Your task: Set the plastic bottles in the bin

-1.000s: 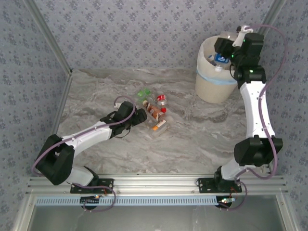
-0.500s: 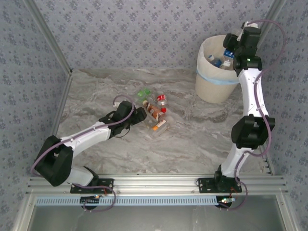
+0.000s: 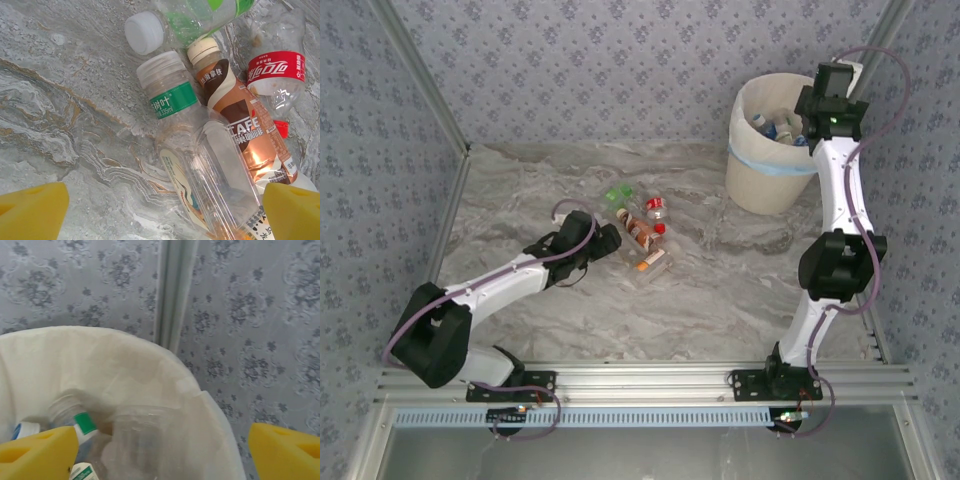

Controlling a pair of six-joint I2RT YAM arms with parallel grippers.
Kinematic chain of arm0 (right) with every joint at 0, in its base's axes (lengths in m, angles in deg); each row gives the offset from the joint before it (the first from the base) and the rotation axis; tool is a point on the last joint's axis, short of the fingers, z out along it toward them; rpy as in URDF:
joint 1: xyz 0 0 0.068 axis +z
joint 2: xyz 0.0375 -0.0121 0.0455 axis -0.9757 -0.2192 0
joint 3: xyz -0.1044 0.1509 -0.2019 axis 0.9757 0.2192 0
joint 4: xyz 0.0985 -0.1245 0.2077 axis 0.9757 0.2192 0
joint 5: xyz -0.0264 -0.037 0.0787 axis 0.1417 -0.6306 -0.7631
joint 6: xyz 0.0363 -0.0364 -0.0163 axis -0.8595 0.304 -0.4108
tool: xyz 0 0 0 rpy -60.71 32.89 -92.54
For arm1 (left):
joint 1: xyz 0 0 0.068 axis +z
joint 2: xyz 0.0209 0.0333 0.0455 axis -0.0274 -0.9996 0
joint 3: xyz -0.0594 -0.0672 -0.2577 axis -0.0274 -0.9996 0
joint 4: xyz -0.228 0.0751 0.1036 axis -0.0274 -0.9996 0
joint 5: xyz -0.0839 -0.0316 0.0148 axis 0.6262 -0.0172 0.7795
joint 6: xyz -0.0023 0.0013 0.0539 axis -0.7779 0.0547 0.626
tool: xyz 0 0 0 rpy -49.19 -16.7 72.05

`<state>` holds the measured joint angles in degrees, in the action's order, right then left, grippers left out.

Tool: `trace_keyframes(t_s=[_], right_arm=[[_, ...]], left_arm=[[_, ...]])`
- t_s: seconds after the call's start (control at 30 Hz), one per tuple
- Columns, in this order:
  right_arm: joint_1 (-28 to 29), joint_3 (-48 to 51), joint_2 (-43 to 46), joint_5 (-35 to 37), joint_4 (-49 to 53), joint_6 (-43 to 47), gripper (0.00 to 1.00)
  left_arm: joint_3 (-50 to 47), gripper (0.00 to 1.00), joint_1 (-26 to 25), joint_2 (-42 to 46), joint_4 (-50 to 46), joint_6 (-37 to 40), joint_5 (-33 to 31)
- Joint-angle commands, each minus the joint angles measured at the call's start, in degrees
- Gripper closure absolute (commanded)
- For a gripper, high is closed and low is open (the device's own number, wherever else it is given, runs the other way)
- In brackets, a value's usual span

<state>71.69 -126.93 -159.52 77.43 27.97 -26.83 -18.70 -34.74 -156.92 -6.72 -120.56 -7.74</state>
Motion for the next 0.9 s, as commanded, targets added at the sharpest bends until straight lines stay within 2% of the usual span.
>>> trace_keyframes(t_s=[0.0, 0.13, 0.27, 0.43, 0.67, 0.87], right_arm=[[-0.11, -1.31, 2.48, 3.41, 1.86, -0.73, 0.08], [0.70, 1.89, 5.80, 0.74, 1.29, -1.68, 0.06], [2.00, 9.42, 11.48, -3.72, -2.23, -2.81, 0.00], [3.20, 18.46, 19.25, -9.69, -7.08, -4.17, 0.00], [4.38, 28.41, 28.28, -20.01, -5.83, -7.93, 0.00], [5.34, 39.89, 36.75, -25.73, -8.91, -11.93, 0.00]], left_arm=[[1.09, 0.00, 0.52, -0.21, 0.45, -0.48, 0.86], [1.57, 0.01, 0.57, -1.41, 0.45, -0.67, 1.64], [2.10, 0.01, 0.72, -2.40, 0.77, -1.09, 2.44], [3.41, 0.01, 0.94, -4.18, 0.64, -2.24, 2.52], [8.24, 0.01, 0.87, -8.17, -3.22, -5.26, 2.23], [14.30, 0.03, -1.47, -13.13, -8.23, -8.18, 2.78]])
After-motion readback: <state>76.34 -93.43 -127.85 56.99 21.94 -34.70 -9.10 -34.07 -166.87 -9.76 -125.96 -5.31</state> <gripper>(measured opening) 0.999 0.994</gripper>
